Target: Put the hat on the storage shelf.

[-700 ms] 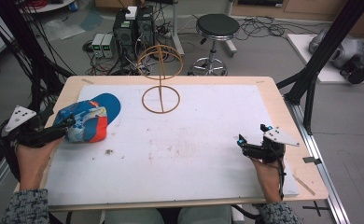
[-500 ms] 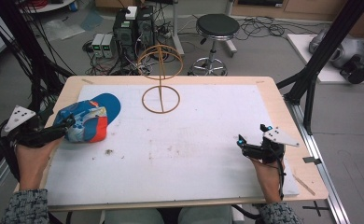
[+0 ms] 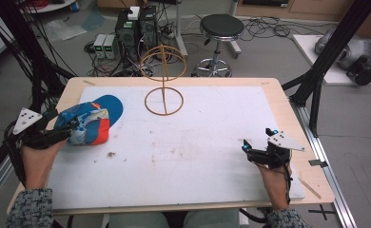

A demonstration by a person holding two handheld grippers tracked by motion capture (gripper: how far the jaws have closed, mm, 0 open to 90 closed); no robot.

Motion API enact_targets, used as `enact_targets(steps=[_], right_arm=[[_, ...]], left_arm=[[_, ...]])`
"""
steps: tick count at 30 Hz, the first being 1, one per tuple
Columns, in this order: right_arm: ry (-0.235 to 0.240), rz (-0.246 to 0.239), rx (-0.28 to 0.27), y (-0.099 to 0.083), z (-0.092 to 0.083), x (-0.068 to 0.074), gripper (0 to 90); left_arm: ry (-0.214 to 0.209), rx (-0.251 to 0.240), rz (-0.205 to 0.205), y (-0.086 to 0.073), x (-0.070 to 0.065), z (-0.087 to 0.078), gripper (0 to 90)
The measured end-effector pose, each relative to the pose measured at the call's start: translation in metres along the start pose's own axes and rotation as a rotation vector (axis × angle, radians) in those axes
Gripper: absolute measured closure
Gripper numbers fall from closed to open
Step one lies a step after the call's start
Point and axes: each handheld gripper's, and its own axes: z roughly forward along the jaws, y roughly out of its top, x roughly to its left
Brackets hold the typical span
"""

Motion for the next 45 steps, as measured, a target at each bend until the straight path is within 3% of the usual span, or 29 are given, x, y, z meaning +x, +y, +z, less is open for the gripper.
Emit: enact_targets(steps=[1,7,13,22,27,40,43,45], right_arm=[[-0.002,-0.012,0.002,-0.001,-0.001,0.0,5.6],[-0.009,-0.003,0.002,-0.003,-0.006,-0.002,5.6],[-0.006,0.002,0.001,-0.003,-0.008,-0.002,5.6],[0.005,-0.013,0.009,-0.003,-0.005,0.0,5.6],[0.002,-0.012,0.013,-0.003,-0.005,0.0,5.6],[0.004,-0.01,0.014,-0.004,-0.005,0.0,5.6],[0.003,-0.011,0.015,-0.003,-0.005,0.0,5.7],[0.004,-0.01,0.014,-0.003,-0.005,0.0,5.7]], left_arm=[[0.016,0.01,0.001,-0.003,0.002,0.003,21.5],[0.025,0.039,0.01,-0.009,0.005,0.009,24.4],[0.017,0.038,0.01,-0.016,0.008,0.012,30.3],[0.021,0.089,0.018,-0.024,0.009,0.016,38.6],[0.015,0.098,0.035,-0.025,0.009,0.017,48.5],[-0.002,0.139,0.023,-0.028,0.011,0.017,72.4],[-0.027,0.131,0.043,-0.028,0.01,0.016,82.9],[-0.042,0.109,0.069,-0.027,0.007,0.015,84.9]])
